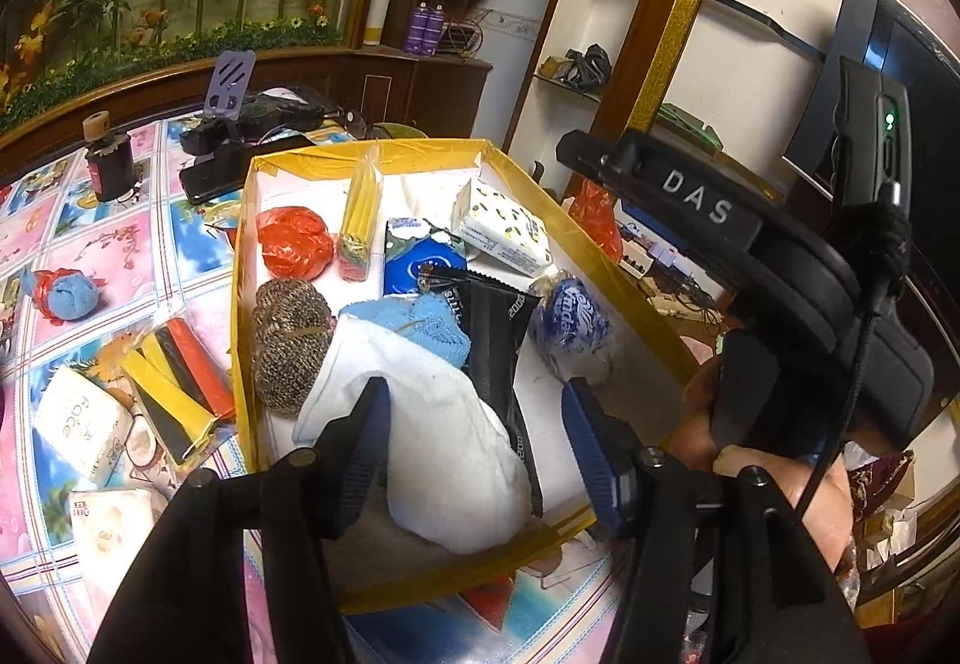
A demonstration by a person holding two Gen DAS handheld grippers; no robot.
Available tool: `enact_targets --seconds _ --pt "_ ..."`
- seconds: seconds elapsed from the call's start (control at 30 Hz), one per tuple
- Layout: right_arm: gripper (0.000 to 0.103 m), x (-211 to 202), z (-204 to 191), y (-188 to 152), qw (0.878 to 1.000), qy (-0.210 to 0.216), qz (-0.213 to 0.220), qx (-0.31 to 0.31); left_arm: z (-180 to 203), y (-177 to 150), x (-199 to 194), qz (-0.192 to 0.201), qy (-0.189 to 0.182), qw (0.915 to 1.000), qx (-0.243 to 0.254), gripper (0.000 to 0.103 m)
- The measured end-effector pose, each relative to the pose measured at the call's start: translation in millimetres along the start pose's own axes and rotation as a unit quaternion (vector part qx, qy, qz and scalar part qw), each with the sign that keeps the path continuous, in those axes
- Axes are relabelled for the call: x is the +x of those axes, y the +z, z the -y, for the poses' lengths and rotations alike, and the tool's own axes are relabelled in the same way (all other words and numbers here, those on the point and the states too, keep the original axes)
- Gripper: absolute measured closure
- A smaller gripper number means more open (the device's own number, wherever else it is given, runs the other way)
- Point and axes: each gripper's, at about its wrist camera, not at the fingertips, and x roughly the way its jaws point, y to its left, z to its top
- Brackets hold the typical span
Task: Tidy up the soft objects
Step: 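Move the right tool to the red-wrapped blue knit item and grasp it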
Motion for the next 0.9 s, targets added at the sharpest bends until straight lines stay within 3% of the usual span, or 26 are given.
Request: enact_targets --seconds 0.23,0.37,0.63,0.77,0.83,0.9 --pt "0.041 3.0 -10.2 -2.0 1.0 -0.01 0.004 -0.023 -9.9 4.8 -19.3 0.02 -0.002 0.9997 -0.014 0.044" --pt "0.041 3.0 -19.9 -4.3 0.999 -0.01 0.01 -0.044 -28.0 3.8 -39.3 0.04 0.021 0.9988 -0.021 0.04" --pt "0.041 5.2 -39.5 -16.2 0.998 0.004 -0.026 -0.062 -120.9 1.3 -94.4 0.066 0.083 0.9902 -0.091 0.037" --pt "0.041 12.4 -88.1 -31.9 0.987 0.085 -0.1 -0.092 -169.1 -4.3 -130.2 0.088 0.126 0.9808 -0.12 0.037" --pt "0.041 20.8 -120.6 -37.8 0.971 0.147 -0.149 -0.114 -197.4 -6.2 -150.3 0.102 0.15 0.9721 -0.148 0.037" --pt "0.041 32.6 -159.5 -43.7 0.946 0.212 -0.207 -0.13 -222.9 -8.5 -166.0 0.114 0.161 0.9636 -0.18 0.037"
